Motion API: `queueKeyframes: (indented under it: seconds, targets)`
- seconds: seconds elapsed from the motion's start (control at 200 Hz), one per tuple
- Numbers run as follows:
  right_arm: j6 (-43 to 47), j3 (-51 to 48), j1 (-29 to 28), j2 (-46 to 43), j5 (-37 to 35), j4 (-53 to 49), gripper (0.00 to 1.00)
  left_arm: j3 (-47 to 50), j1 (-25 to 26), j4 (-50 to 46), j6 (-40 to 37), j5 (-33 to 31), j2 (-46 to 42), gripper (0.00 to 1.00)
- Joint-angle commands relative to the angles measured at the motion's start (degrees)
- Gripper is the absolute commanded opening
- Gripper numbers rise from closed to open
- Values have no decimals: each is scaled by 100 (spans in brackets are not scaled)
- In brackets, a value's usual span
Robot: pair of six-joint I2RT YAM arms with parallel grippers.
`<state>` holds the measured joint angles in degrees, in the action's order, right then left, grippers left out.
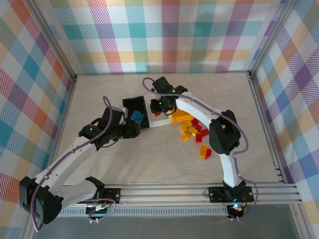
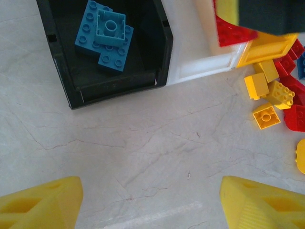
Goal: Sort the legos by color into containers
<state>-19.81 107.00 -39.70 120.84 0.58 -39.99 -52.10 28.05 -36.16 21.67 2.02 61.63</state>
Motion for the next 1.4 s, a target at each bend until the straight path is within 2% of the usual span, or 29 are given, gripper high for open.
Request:
queueKeyframes:
  seconds: [0.0, 0.12, 0.225, 0.365, 0.435, 0.625, 0.745, 0.87, 1.025, 1.16, 1.255, 1.395]
  targets:
    - [171, 480, 62, 497, 218, -237, 23, 97, -70, -260, 13, 69, -166, 77]
    - [153, 955, 97, 947, 262, -387, 26, 101, -89, -338, -10, 81, -207, 77]
    - [160, 1220, 116, 1097, 310, -432, 34, 99, -99, -375, -46, 162, -175, 77]
    - [210, 1280, 130, 921, 318, -506, 49, 110, -102, -258, -138, 533, -112, 81]
    - [182, 1093, 130, 624, 343, -497, 53, 147, -97, -181, -143, 649, -160, 83]
    - [-77, -467, 127, -909, 168, -278, 56, 167, 7, -8, -181, 919, -68, 84]
    - [-504, -2233, 130, -2363, -326, -372, 58, 105, 536, 173, -214, 835, 227, 85]
    - [-1017, -3940, 129, -3786, -912, -941, 61, 26, 1184, 617, -122, 688, 790, 86]
    - [-1687, -5431, 129, -5097, -1269, -1567, 62, -198, 1618, 1126, 18, 685, 1637, 86]
    - [-2077, -6139, 171, -5587, -1374, -1613, 60, -471, 1857, 1252, 80, 661, 2199, 86]
    - [-2141, -6361, 330, -5587, -1473, -1502, 57, -616, 2003, 1191, 96, 600, 2359, 86]
    - [-2036, -6460, 796, -5433, -1261, -1189, 52, -671, 2056, 1020, 81, 465, 2331, 86]
